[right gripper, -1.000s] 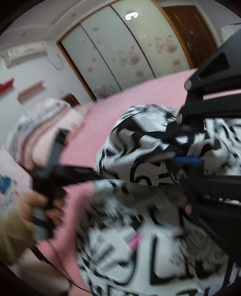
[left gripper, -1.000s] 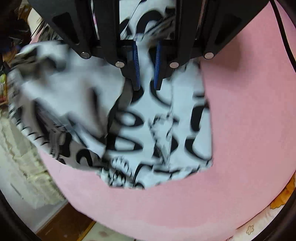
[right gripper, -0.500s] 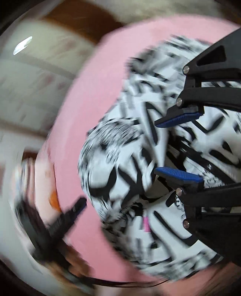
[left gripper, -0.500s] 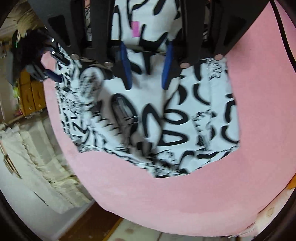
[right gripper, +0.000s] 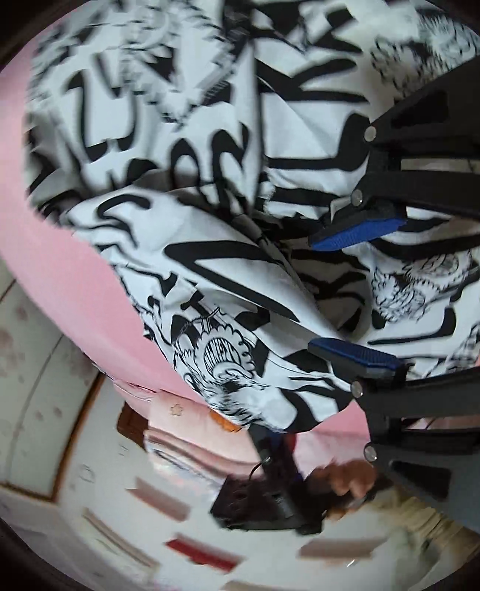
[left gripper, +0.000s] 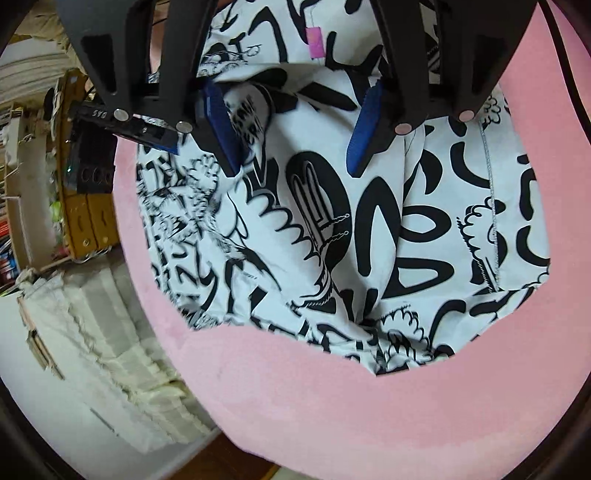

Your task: Fold large clothes

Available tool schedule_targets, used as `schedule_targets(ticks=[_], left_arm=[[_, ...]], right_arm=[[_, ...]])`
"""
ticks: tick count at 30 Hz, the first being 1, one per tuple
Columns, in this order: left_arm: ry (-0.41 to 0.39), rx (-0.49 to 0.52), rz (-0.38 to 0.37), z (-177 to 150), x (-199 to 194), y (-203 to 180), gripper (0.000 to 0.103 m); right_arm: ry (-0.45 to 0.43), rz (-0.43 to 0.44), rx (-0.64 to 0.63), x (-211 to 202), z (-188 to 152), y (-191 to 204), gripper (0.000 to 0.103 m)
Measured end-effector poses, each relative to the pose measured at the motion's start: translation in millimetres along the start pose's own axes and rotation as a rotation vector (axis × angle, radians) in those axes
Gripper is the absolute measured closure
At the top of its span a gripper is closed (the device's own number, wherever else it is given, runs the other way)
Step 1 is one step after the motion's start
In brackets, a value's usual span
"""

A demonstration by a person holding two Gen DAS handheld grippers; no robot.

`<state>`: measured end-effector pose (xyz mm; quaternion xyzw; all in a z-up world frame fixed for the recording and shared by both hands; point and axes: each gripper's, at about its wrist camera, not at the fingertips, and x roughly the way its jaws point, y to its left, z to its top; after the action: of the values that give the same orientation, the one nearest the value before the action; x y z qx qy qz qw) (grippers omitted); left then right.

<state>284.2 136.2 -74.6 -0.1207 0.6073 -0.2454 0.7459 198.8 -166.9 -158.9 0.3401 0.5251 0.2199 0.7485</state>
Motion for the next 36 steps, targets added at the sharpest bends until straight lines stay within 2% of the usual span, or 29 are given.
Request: schedule_targets(ticks=[2,10,12,13,14,17,19,20,21,25,30,33,36], left_arm=[[0.033,-0.003,0.014,3,12,2,0.045],[0.148,-0.037,-0.026,1,52,13,0.046],[0.143,-0.041,-0.056,0,56,13,0.077],[0.149,-0.046,-0.075,-1,58,11,0.096],[0.142,-0.050,-0.081,-1,58,9,0.096],[0.082,0.008,-0.057,-2,51,-5,0.099],[0.031,0.022,-0.080,0,41,-14,0.100],[0.005,0.027,-0.088,2,35,-17,0.100],[-0.043,0.030,-0.091,5,25,-19,0.100],[-0.207,0.003,-0.087,18,0,-20,0.101],[-0.444,-0.036,-0.135,26,-29,-20,0.101],[-0.510,-0.073,-0.175,15,-25,-18,0.101],[-0.480,-0.128,-0.201,-1,-6,-8,0.101]], right_arm=[[0.004,0.013,0.038,8,1,-6,0.053],[0.026,0.090,0.204,42,7,-33,0.053],[0.032,0.108,0.225,49,8,-36,0.053],[0.032,0.122,0.235,52,8,-37,0.053],[0.034,0.136,0.242,55,8,-37,0.053],[0.043,0.163,0.242,63,11,-37,0.054],[0.049,0.172,0.190,63,17,-28,0.080],[0.058,0.181,0.166,62,20,-22,0.101],[0.060,0.188,0.135,60,25,-14,0.101],[-0.017,0.125,-0.044,47,52,24,0.101],[-0.217,0.046,-0.276,17,97,77,0.102],[-0.322,-0.025,-0.391,-1,116,95,0.102],[-0.329,-0.105,-0.447,-7,122,94,0.102]])
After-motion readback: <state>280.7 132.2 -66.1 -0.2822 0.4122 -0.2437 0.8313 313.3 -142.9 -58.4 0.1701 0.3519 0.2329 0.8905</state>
